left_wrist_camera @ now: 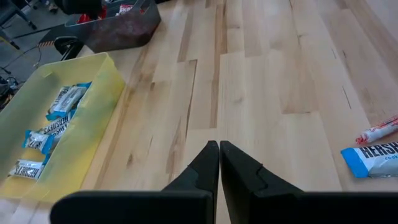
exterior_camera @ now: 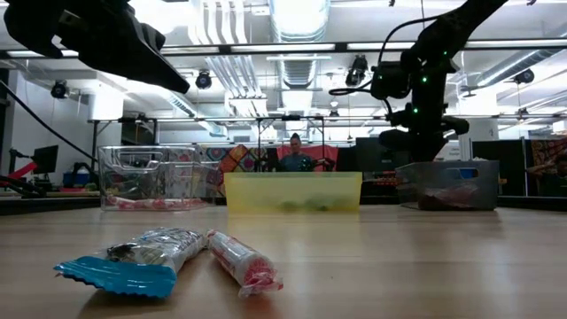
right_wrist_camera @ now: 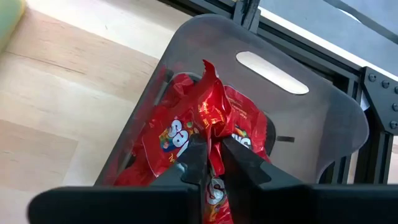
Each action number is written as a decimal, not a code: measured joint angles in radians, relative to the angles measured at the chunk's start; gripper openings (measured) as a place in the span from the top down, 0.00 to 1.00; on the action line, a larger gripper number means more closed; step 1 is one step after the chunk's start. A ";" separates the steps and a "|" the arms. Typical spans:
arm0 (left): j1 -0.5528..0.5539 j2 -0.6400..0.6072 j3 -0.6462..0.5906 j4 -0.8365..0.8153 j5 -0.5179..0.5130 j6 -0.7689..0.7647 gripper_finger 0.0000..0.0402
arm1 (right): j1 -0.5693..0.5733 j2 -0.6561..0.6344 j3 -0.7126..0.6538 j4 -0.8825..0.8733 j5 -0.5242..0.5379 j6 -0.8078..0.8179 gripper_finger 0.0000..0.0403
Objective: Sort candy
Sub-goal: Put the red candy into the black bin, then put the orange candy into the transparent bin
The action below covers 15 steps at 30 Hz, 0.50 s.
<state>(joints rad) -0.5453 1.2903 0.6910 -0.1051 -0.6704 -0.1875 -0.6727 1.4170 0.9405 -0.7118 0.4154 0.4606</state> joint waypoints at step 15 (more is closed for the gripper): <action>0.000 0.000 0.000 0.000 0.001 -0.005 1.00 | 0.001 -0.015 0.034 -0.053 0.003 0.018 0.61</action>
<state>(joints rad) -0.5457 1.2903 0.6910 -0.1051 -0.6691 -0.1925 -0.6718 1.4020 0.9745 -0.7644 0.4187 0.4791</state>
